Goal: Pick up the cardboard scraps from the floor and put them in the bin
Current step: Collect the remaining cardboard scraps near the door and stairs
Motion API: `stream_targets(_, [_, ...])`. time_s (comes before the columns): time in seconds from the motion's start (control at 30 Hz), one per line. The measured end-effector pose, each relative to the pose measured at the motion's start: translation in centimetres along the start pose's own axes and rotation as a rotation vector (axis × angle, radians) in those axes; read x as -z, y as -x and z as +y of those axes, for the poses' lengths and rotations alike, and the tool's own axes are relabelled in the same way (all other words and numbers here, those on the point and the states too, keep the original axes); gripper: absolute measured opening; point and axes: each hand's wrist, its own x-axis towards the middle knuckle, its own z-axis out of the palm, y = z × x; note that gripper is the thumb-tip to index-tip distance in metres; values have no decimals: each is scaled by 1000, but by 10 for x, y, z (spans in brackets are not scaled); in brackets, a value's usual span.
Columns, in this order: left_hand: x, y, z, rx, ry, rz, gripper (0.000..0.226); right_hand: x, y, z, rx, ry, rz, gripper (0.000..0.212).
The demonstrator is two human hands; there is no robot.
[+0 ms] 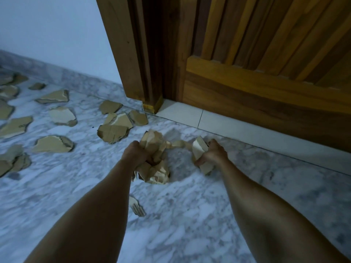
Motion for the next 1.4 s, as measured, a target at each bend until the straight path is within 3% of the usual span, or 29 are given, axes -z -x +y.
stream_targets(0.2, [10, 28, -33, 91, 411, -103, 39, -28, 26, -37, 72, -440, -218, 62])
stream_targets(0.3, [17, 40, -53, 106, 434, -152, 44, -38, 39, -69, 156, -482, -344, 73])
stream_targets(0.4, [25, 49, -69, 95, 412, -156, 35, -55, 57, -100, 289, -347, -462, 86])
stream_targets(0.47, [34, 60, -75, 93, 436, -207, 27, -69, 67, -114, 307, -296, -507, 82])
stream_targets(0.57, [48, 71, -89, 81, 501, -326, 63, -86, 74, -129, 288, -264, -535, 91])
stream_targets(0.7, [56, 85, -107, 67, 745, -387, 23, -102, 78, -137, 299, -248, -526, 89])
stream_targets(0.87, [49, 86, -123, 102, 929, -236, 40, -113, 85, -143, 301, -195, -573, 80])
stream_targets(0.97, [48, 89, -123, 144, 983, -104, 47, -116, 90, -139, 218, -249, -663, 47])
stream_targets(1.07, [45, 86, -117, 186, 954, 75, 54, -116, 97, -133, 106, -347, -806, 33])
stream_targets(1.13, [42, 85, -111, 202, 963, 137, 57, -117, 98, -132, 139, -364, -864, 42])
stream_targets(1.2, [39, 84, -108, 205, 966, 126, 61, -118, 97, -131, 212, -336, -808, 54])
stream_targets(1.3, [36, 81, -105, 156, 974, 48, 79, -115, 94, -127, 231, -369, -684, 48])
stream_targets(1.4, [38, 80, -96, 69, 1047, 82, 94, -111, 87, -122, 215, -463, -629, 49])
